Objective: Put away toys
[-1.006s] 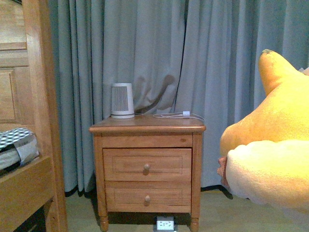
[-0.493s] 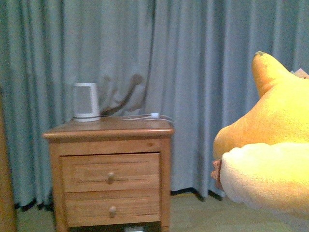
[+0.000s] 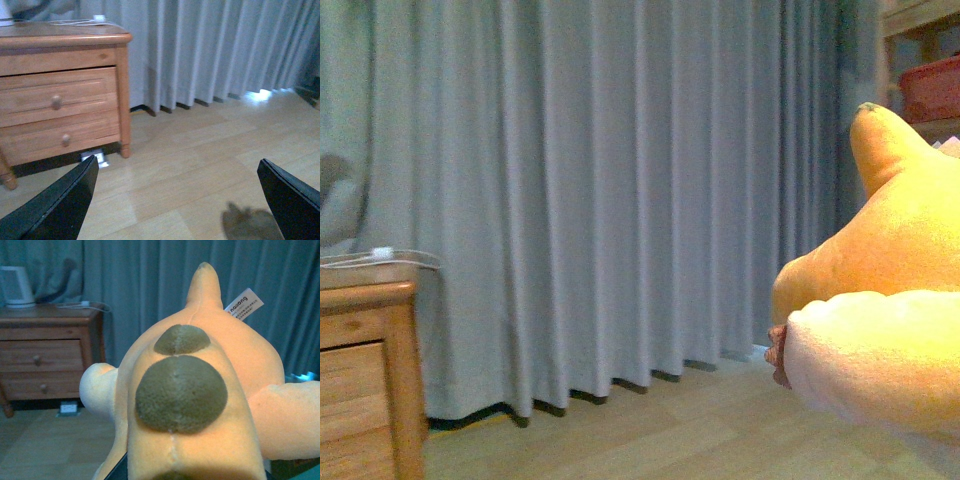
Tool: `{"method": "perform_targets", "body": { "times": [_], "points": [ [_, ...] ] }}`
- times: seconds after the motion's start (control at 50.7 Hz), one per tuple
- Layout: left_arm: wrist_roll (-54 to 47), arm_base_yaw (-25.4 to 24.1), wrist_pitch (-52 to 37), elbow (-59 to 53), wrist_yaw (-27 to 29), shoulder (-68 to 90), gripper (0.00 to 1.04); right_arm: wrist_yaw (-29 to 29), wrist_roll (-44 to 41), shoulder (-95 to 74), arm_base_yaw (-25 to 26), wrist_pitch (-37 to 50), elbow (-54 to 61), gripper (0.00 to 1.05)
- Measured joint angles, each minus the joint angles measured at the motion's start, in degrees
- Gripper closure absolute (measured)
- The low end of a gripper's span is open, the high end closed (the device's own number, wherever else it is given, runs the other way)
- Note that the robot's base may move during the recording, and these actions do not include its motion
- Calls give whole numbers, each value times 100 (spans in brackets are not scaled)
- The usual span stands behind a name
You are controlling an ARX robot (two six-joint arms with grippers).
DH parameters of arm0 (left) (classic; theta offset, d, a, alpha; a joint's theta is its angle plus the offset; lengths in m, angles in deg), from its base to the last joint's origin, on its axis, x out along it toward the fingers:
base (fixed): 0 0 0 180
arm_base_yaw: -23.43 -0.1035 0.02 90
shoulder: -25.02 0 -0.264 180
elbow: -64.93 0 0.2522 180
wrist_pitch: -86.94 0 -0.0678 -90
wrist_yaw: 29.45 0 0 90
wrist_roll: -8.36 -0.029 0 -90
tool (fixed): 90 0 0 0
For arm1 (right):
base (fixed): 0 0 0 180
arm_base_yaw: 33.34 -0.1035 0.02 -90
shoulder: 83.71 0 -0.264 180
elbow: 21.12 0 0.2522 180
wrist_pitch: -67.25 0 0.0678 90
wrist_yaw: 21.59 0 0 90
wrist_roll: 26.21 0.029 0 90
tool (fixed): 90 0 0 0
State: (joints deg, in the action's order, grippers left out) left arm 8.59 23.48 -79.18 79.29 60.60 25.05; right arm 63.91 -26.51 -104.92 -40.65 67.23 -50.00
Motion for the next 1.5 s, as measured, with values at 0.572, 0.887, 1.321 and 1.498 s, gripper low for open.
{"method": "perform_targets", "body": {
  "times": [0.572, 0.887, 1.321, 1.498],
  "points": [
    [0, 0, 0, 0, 0, 0, 6, 9, 0, 0, 4, 0, 0, 87],
    [0, 0, 0, 0, -2, 0, 6, 4, 0, 0, 2, 0, 0, 87],
    [0, 7, 0, 0, -2, 0, 6, -20, 0, 24, 4, 0, 0, 87],
    [0, 7, 0, 0, -4, 0, 6, -4, 0, 24, 4, 0, -2, 87]
  ]
}}
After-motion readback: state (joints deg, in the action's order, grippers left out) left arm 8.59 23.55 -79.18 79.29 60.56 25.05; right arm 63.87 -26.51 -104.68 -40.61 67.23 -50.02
